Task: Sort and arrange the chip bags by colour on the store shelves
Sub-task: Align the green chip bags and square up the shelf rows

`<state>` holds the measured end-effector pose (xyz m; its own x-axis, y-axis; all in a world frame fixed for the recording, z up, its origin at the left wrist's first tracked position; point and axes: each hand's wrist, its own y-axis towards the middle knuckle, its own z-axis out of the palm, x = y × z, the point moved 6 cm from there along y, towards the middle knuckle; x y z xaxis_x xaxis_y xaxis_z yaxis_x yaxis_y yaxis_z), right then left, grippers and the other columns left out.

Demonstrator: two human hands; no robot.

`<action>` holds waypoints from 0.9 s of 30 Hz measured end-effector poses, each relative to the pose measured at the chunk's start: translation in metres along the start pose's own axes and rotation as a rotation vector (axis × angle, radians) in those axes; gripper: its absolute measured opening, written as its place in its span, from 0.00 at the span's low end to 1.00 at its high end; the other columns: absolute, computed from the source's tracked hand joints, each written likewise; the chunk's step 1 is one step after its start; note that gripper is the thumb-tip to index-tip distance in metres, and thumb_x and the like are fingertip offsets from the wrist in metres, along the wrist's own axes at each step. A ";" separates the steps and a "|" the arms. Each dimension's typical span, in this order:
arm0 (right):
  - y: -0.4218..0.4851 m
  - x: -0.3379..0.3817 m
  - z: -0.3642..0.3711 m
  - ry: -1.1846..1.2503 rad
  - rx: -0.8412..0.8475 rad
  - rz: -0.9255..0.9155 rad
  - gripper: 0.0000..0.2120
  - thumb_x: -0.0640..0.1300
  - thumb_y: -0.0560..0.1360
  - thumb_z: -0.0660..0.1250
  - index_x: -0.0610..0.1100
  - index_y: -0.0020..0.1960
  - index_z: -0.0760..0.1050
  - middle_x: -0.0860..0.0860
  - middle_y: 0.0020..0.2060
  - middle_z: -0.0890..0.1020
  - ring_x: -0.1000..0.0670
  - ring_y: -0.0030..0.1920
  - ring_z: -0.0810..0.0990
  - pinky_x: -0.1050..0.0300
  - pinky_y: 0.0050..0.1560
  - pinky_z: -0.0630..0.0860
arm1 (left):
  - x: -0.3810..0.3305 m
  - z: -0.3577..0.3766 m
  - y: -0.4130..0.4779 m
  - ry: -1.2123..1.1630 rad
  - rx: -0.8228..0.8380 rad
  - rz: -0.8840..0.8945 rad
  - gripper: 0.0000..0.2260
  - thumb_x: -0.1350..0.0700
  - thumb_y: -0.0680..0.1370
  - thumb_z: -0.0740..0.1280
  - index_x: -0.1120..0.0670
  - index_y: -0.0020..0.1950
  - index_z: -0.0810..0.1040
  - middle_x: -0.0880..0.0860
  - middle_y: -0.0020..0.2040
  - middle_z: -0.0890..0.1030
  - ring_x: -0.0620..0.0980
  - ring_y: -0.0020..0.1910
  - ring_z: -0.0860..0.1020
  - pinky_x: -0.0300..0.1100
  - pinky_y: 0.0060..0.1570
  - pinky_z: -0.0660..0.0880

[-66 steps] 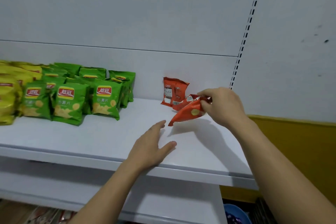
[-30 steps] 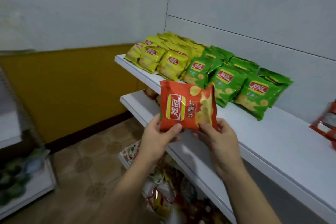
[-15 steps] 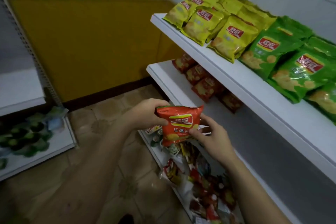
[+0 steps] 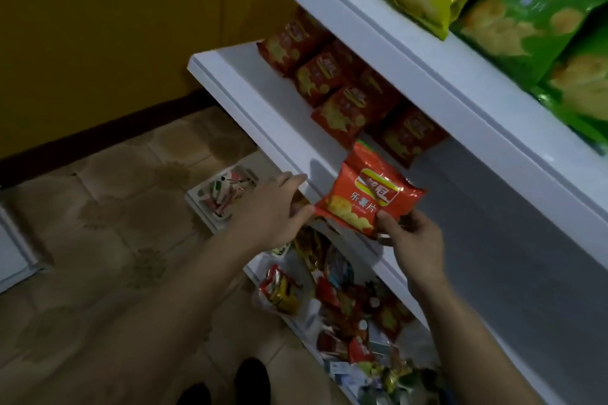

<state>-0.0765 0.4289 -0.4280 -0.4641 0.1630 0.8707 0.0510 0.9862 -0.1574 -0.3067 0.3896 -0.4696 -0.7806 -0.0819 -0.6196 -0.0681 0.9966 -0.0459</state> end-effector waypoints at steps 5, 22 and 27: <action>0.071 -0.034 -0.021 0.038 -0.125 0.037 0.06 0.41 0.75 0.69 0.44 0.52 0.79 0.48 0.45 0.85 0.48 0.42 0.85 0.55 0.40 0.80 | -0.002 0.053 0.073 0.262 -0.094 0.130 0.33 0.36 0.75 0.57 0.53 0.75 0.65 0.62 0.76 0.61 0.65 0.75 0.57 0.64 0.68 0.61; 0.238 -0.059 -0.017 0.110 -0.218 -0.003 0.05 0.40 0.72 0.72 0.40 0.46 0.77 0.41 0.43 0.83 0.43 0.41 0.84 0.52 0.38 0.81 | -0.008 0.108 0.122 0.536 -0.086 0.116 0.40 0.27 0.68 0.32 0.42 0.77 0.45 0.56 0.79 0.44 0.61 0.77 0.39 0.75 0.65 0.40; 0.247 -0.059 -0.018 0.050 -0.237 0.013 0.04 0.42 0.71 0.72 0.44 0.39 0.77 0.40 0.42 0.84 0.41 0.41 0.84 0.47 0.42 0.82 | -0.008 0.110 0.122 0.534 -0.094 0.115 0.40 0.26 0.68 0.33 0.41 0.77 0.47 0.55 0.79 0.46 0.60 0.77 0.41 0.75 0.64 0.41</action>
<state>-0.0205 0.6632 -0.5101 -0.4180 0.1710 0.8922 0.2653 0.9623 -0.0601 -0.2399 0.5123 -0.5566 -0.9912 0.0111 -0.1320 0.0000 0.9965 0.0838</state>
